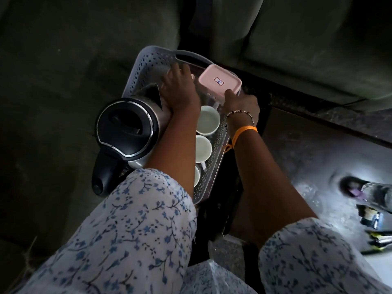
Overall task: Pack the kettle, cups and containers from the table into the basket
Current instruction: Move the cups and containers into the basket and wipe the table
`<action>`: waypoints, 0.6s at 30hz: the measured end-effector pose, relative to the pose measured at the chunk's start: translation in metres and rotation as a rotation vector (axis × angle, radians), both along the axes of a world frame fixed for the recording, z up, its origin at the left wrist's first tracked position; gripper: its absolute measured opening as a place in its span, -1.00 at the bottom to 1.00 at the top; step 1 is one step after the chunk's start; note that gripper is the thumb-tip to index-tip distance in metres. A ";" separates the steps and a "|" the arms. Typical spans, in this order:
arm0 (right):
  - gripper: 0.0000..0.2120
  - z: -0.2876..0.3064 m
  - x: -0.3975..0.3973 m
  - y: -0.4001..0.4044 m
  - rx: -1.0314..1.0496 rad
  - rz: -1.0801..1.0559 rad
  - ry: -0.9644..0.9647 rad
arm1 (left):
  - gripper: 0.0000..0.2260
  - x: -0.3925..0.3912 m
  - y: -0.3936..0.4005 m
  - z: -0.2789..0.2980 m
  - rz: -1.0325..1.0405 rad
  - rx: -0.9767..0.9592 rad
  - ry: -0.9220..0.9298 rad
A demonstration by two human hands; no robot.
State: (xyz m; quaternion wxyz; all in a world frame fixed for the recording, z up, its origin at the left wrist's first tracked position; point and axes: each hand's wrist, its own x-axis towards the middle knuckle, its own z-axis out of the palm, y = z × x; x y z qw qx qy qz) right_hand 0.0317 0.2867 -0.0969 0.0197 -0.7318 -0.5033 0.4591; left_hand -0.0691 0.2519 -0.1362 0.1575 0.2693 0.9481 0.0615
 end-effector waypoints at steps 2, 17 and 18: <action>-0.54 -0.001 -0.001 0.003 0.023 0.035 -0.025 | -0.68 -0.002 0.000 0.000 0.011 0.001 0.001; -0.72 -0.021 -0.011 0.022 0.291 0.531 -0.352 | -0.60 0.028 -0.020 0.020 -0.280 0.040 -0.013; -0.73 -0.023 -0.010 0.022 0.326 0.561 -0.358 | -0.60 0.030 -0.021 0.021 -0.267 0.064 -0.033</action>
